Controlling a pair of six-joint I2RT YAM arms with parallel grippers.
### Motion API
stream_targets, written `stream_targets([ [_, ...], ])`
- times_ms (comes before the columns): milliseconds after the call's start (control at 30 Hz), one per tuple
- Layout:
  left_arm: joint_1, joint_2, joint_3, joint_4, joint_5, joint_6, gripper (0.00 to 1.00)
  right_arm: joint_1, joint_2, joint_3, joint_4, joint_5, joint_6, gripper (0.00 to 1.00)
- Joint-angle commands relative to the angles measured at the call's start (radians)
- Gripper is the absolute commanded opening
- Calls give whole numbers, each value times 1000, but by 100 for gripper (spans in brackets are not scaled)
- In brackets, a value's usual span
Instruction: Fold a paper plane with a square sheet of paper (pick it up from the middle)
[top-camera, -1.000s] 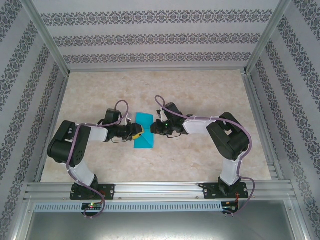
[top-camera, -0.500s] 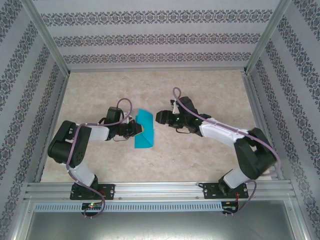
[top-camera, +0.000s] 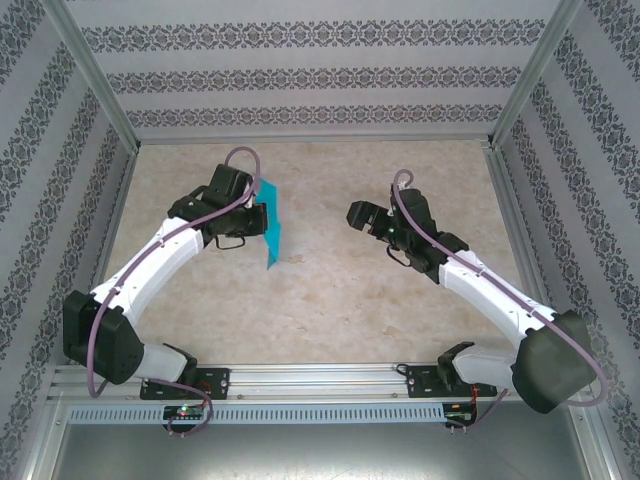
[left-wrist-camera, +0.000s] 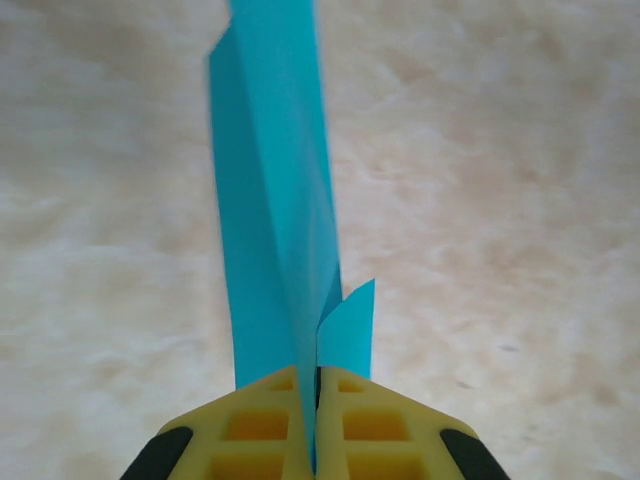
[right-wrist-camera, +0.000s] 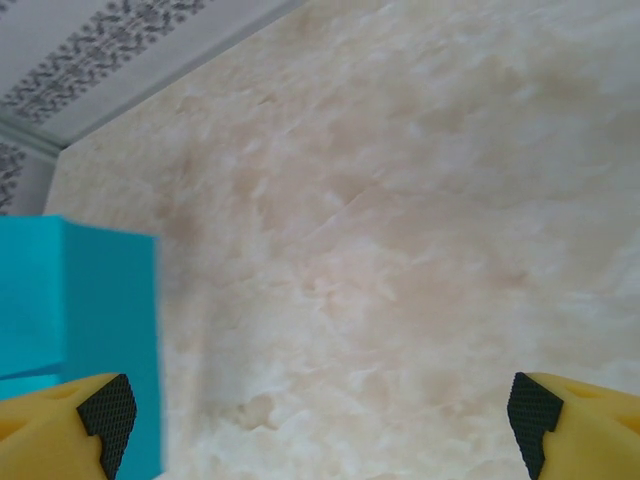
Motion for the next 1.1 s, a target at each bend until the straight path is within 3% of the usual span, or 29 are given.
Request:
stream_targets([
  [0, -55, 94, 104, -276, -330, 65, 7, -21, -14, -27, -25, 49, -30, 98],
  [200, -187, 382, 310, -428, -661, 44, 7, -62, -21, -63, -32, 47, -32, 97],
  [367, -268, 633, 471, -508, -776, 18, 6, -120, -40, -98, -41, 31, -22, 98],
  [667, -403, 868, 617, -514, -729, 7, 8, -203, -46, -121, -48, -26, -21, 98],
  [900, -434, 905, 645, -459, -533, 14, 18, -225, 3, -108, -26, -54, -13, 97],
  [1067, -434, 910, 647, -435, -450, 20, 23, -234, 36, -95, -18, -79, -14, 97],
])
